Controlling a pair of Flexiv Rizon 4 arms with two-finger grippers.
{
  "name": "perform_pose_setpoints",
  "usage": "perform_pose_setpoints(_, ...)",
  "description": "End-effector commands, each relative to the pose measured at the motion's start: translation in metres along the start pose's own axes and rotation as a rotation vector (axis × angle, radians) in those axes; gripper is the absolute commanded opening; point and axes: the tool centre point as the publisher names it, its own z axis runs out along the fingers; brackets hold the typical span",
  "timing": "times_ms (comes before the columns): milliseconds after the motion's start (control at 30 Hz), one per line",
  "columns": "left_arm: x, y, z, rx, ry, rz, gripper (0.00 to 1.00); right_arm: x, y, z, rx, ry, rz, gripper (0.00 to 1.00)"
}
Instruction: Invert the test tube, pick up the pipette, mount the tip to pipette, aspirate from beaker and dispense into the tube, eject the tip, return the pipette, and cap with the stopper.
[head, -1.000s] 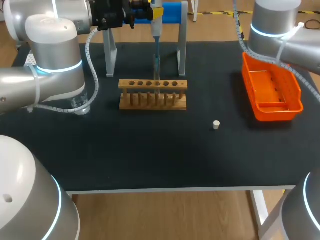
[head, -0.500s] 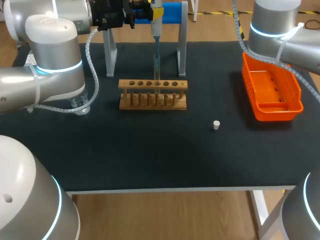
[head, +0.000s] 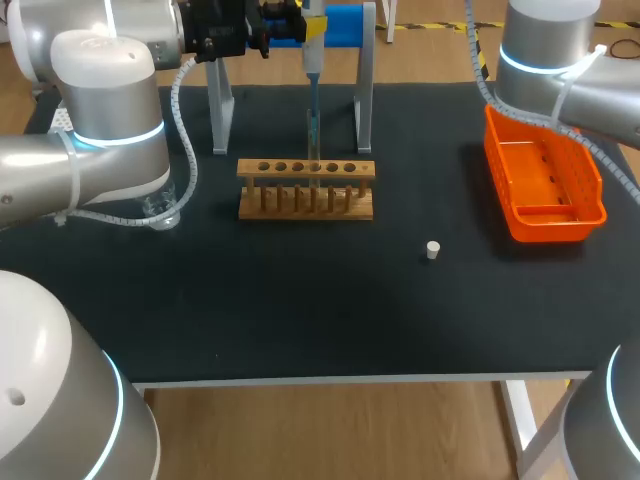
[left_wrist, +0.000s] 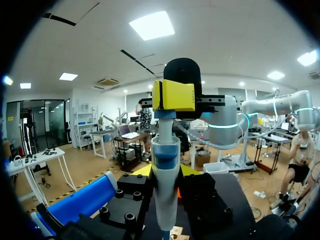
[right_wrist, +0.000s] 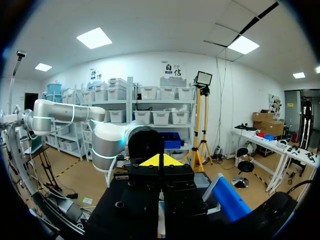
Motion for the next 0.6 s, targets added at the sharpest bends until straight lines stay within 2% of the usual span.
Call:
perform_pose_setpoints(33, 0.000, -0.001, 0.001, 0.004, -0.001, 0.001, 0.00, -0.003, -0.004, -0.001, 0.002, 0.006, 0.003, 0.00)
perform_pose_setpoints(600, 0.000, -0.001, 0.001, 0.004, -0.001, 0.001, 0.00, -0.003, -0.019, -0.001, 0.006, 0.011, 0.028, 0.00)
